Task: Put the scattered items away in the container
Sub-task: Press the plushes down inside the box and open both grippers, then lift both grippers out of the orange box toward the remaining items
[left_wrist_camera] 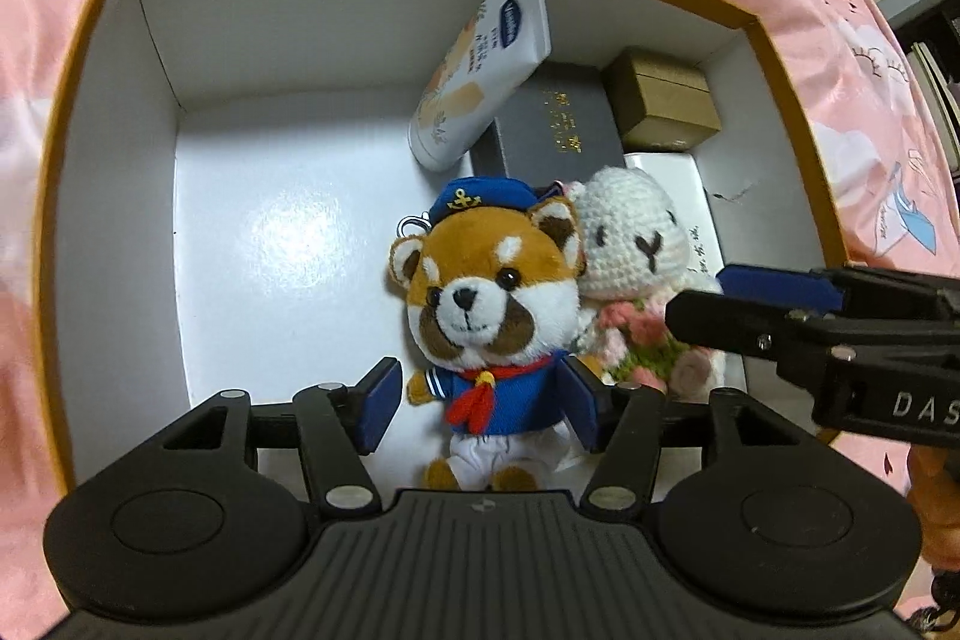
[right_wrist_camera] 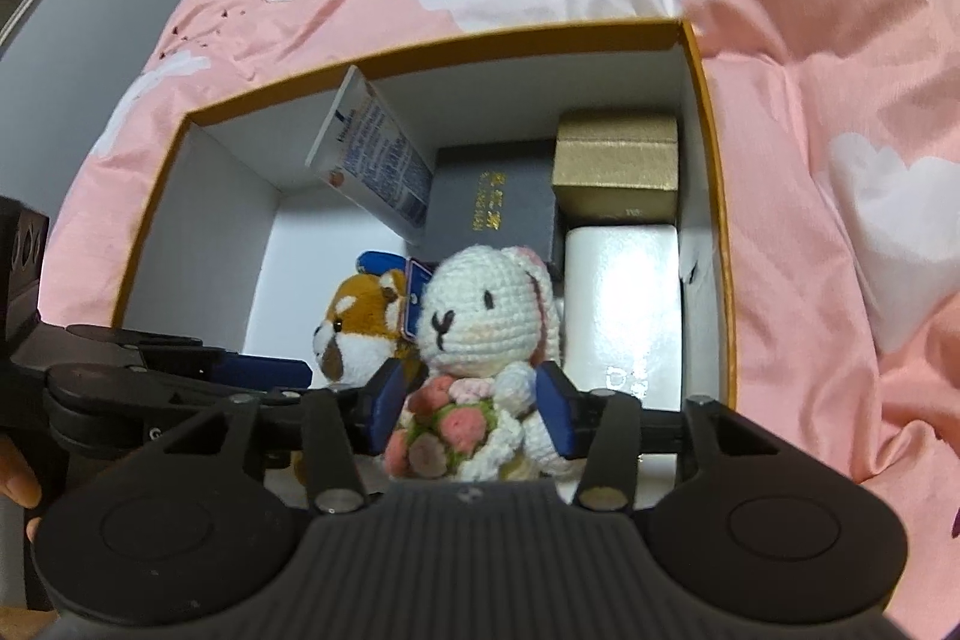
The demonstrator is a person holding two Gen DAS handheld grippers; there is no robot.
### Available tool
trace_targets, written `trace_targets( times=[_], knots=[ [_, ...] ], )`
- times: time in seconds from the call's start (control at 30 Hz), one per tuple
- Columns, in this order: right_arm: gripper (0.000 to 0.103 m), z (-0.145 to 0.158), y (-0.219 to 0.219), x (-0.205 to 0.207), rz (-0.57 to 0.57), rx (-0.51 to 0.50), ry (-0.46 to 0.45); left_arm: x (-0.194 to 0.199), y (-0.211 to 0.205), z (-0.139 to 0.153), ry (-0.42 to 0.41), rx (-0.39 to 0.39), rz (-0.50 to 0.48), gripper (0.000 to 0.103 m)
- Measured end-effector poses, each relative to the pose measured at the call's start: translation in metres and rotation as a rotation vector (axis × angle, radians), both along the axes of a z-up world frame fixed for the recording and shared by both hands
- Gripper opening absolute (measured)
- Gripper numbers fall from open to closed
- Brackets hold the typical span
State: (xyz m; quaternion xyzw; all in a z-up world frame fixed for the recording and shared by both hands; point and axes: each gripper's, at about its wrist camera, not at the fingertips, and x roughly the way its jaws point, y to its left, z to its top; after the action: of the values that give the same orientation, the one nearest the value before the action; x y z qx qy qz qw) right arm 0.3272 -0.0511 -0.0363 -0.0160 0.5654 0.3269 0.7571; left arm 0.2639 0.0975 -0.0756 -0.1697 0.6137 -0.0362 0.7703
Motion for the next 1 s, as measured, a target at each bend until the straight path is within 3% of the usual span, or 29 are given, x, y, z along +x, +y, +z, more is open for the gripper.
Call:
trace_targets(
  times=[0.27,0.47,0.67,0.87,1.0],
  knots=[
    [0.068,0.020,-0.008,-0.018,0.005,0.014,-0.139,-0.026,-0.005,0.036,-0.136,0.081,0.003,0.065],
    [0.080,0.040,-0.027,-0.048,-0.007,0.121,-0.273,-0.068,-0.014,0.076,-0.282,0.121,-0.003,0.065],
    [0.086,0.048,-0.046,-0.091,-0.036,0.200,-0.401,-0.110,-0.023,0.090,-0.357,0.133,0.025,0.065],
    [0.088,0.042,-0.062,-0.138,-0.066,0.189,-0.509,-0.148,-0.039,0.078,-0.325,0.175,0.003,0.065],
    [0.088,0.028,-0.062,-0.162,-0.017,0.146,-0.500,-0.165,-0.049,0.053,-0.242,0.127,-0.022,0.063]
  ],
)
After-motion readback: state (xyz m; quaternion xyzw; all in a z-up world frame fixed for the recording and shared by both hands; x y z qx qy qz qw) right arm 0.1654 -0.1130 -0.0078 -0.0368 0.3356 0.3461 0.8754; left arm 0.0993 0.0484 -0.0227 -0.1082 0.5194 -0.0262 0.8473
